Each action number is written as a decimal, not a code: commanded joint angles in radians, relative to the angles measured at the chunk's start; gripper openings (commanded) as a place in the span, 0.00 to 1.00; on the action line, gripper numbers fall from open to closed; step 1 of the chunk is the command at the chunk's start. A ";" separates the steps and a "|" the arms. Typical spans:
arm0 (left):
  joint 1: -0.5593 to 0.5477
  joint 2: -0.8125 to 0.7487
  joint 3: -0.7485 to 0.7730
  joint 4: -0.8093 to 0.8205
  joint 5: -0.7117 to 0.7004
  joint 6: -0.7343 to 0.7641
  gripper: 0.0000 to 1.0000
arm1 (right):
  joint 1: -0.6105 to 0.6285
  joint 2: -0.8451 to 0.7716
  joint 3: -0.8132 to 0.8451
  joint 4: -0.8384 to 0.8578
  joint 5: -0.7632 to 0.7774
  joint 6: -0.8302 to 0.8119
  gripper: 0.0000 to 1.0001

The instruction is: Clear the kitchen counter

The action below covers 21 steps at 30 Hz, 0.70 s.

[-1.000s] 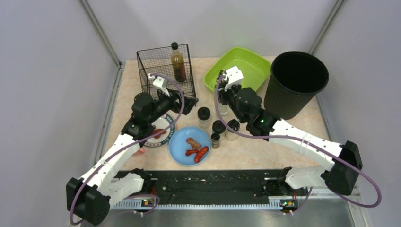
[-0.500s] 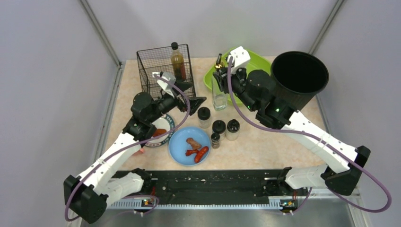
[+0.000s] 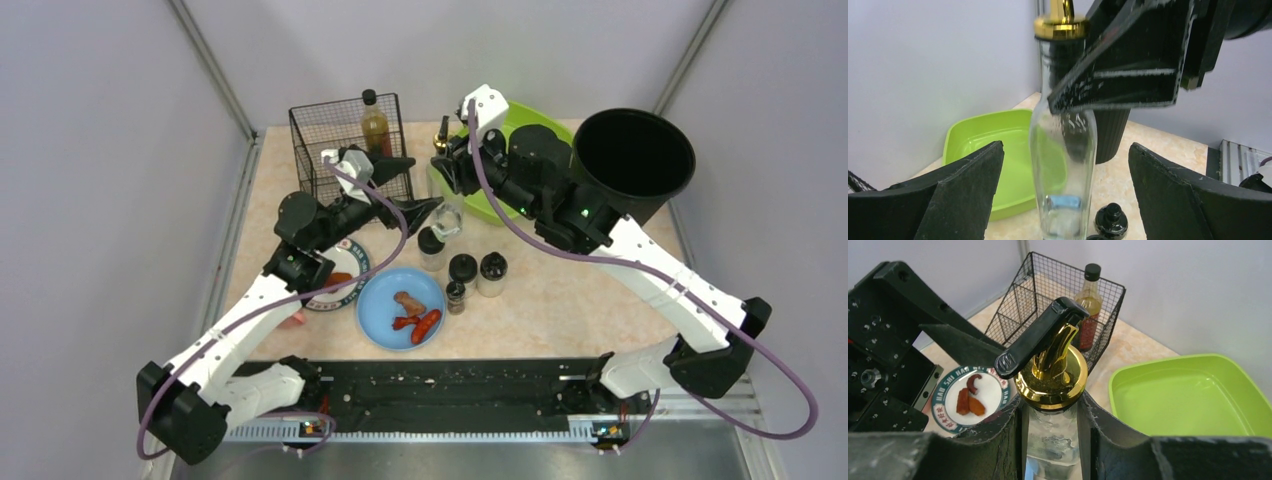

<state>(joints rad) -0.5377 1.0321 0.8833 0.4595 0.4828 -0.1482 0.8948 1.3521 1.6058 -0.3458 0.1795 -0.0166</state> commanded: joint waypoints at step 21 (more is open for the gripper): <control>-0.020 0.113 0.061 0.147 0.006 -0.042 0.96 | 0.050 0.034 0.142 0.100 -0.087 0.060 0.00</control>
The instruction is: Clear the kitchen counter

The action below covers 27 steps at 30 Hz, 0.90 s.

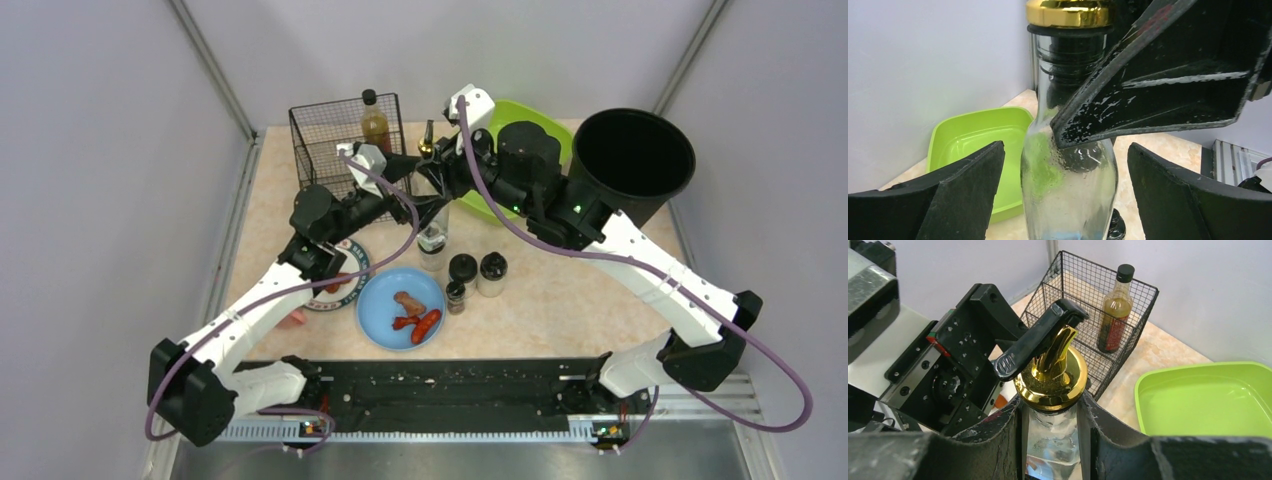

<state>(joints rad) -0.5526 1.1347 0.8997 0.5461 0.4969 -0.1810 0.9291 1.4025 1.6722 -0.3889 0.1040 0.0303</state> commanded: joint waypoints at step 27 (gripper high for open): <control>-0.006 0.058 0.112 0.046 -0.039 -0.007 0.00 | 0.018 -0.116 -0.106 0.220 0.087 0.008 0.35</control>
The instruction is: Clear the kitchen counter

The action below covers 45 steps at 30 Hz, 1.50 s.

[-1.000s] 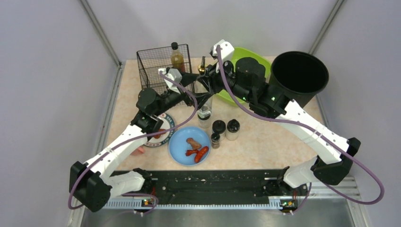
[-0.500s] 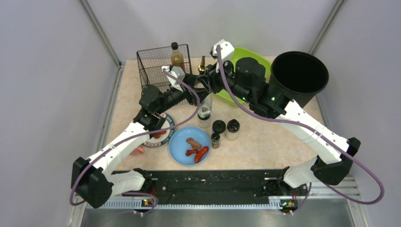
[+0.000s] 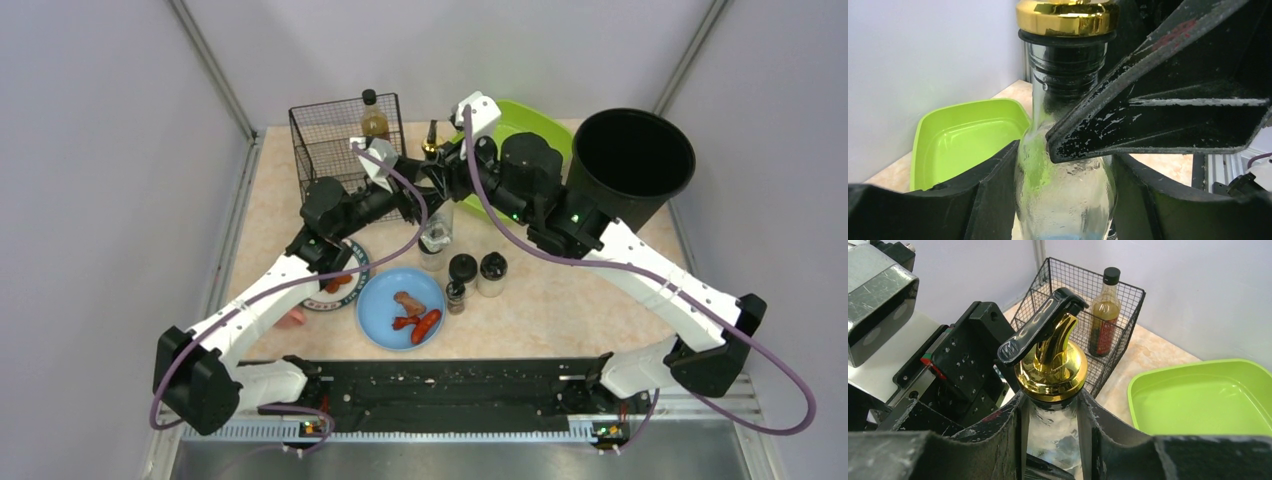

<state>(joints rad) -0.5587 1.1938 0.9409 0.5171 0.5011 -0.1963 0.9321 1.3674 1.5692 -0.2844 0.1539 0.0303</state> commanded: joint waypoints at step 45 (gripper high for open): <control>0.210 0.312 0.456 0.127 -0.760 0.232 0.00 | 0.014 -0.604 -0.516 0.027 0.127 0.006 0.70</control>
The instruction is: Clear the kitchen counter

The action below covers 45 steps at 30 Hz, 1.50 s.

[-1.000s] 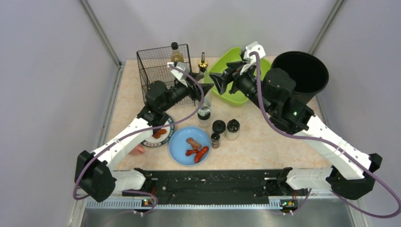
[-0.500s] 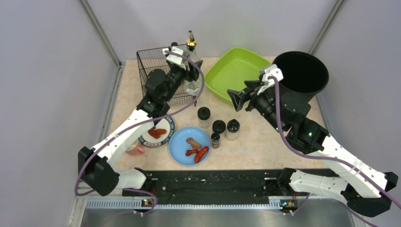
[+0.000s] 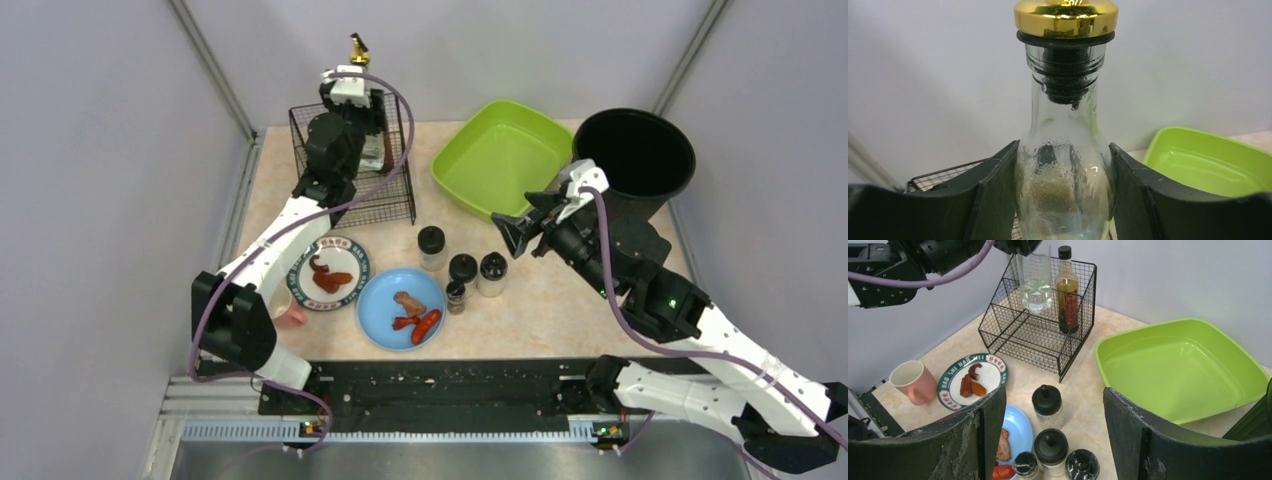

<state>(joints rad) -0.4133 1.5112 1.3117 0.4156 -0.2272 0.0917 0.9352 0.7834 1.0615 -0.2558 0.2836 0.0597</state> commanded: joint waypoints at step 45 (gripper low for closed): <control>0.155 0.278 0.085 0.778 -0.124 0.205 0.00 | 0.012 0.045 -0.053 0.038 -0.075 -0.015 0.69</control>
<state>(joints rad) -0.2684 1.7958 1.3716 0.9779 -0.3408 0.2836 0.9352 0.8253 1.0107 -0.2539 0.2131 0.0525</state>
